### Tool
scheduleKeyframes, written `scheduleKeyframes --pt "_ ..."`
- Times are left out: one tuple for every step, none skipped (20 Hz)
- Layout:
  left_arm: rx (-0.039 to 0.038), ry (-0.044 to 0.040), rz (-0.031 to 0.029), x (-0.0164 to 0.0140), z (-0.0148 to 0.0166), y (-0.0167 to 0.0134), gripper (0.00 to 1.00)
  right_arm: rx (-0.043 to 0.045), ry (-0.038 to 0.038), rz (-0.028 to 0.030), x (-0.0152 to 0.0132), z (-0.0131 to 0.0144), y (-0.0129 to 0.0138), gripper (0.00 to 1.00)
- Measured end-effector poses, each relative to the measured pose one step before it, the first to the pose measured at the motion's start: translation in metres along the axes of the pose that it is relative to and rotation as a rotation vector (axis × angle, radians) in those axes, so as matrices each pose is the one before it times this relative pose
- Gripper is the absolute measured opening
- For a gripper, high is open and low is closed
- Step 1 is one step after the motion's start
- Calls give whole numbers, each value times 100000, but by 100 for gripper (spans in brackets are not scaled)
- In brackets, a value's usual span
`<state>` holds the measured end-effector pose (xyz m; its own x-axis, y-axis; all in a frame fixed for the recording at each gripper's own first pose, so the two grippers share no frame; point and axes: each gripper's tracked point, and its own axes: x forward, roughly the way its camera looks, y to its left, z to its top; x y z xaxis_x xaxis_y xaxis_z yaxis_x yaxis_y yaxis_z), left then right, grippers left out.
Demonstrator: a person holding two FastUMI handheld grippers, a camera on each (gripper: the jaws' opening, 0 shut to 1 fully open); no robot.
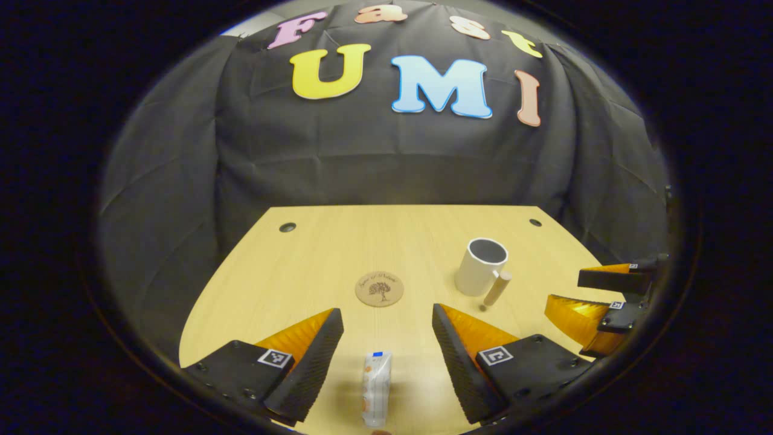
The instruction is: Put the toothbrush and toothpaste on the desktop into the cup, then pick up the cup and place it on the coaster on the desktop.
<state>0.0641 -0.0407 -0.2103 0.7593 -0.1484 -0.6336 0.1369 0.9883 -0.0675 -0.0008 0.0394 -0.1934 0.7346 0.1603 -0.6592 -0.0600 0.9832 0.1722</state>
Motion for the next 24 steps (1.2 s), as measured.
scheduleKeyframes --pt "260 3370 47 475 -806 226 96 225 2897 117 413 -695 98 92" --pt "574 4042 209 334 -1218 276 96 573 3051 244 167 -674 109 92" --pt "352 3124 243 359 -837 287 96 854 3189 540 246 -584 116 92" --pt "153 3559 -238 391 -677 198 96 931 2774 438 137 -222 28 93" --pt "-306 3482 -44 470 -682 207 96 819 2877 383 -186 -402 60 93" --pt "-450 3744 -62 333 -796 239 96 585 2771 129 -78 -239 -23 93" --pt "-684 3891 -18 304 -933 326 96 581 2486 -2 76 -439 101 93" --pt "-600 4583 104 298 -912 266 96 199 3001 57 48 -380 102 93" --pt "-326 5347 180 256 -1086 121 96 199 3586 -395 121 -804 41 93" --pt "-355 3353 -154 345 -498 62 99 -416 4956 -255 -140 -771 -59 96" --pt "-686 3336 -552 410 -502 148 98 -63 3141 -8 35 -679 63 94" --pt "-632 2404 -706 354 -531 12 98 322 2587 -19 64 -463 42 94" --pt "-699 3103 -749 353 -667 -69 98 275 2473 31 154 -447 73 95" --pt "-695 3749 -544 666 -799 -48 98 310 2712 -179 354 -360 75 95" --pt "-171 2346 -127 354 -497 111 98 208 2295 -277 309 -376 84 95" --pt "-195 1968 101 296 -531 129 98 342 2143 11 470 -648 -109 95" --pt "-261 1728 405 306 -407 256 98 345 2911 -590 307 -579 -55 94" --pt "-58 1595 334 120 -448 223 98 656 2792 -20 293 -577 -5 94" --pt "-230 1531 85 182 -315 115 100 896 2706 279 264 -492 29 95" --pt "-268 1501 -69 259 -361 -7 98 426 2898 276 150 -561 177 95" --pt "-179 1707 -141 352 -332 -185 98 229 2681 123 61 -412 26 95" --pt "89 1466 -24 315 -330 -96 98 -214 2800 135 135 -468 19 96" --pt "52 1251 -218 243 -238 -64 98 -395 2556 246 75 -309 -16 95" --pt "-206 1304 -102 219 -253 -43 98 -542 2285 -359 267 -366 -11 95"
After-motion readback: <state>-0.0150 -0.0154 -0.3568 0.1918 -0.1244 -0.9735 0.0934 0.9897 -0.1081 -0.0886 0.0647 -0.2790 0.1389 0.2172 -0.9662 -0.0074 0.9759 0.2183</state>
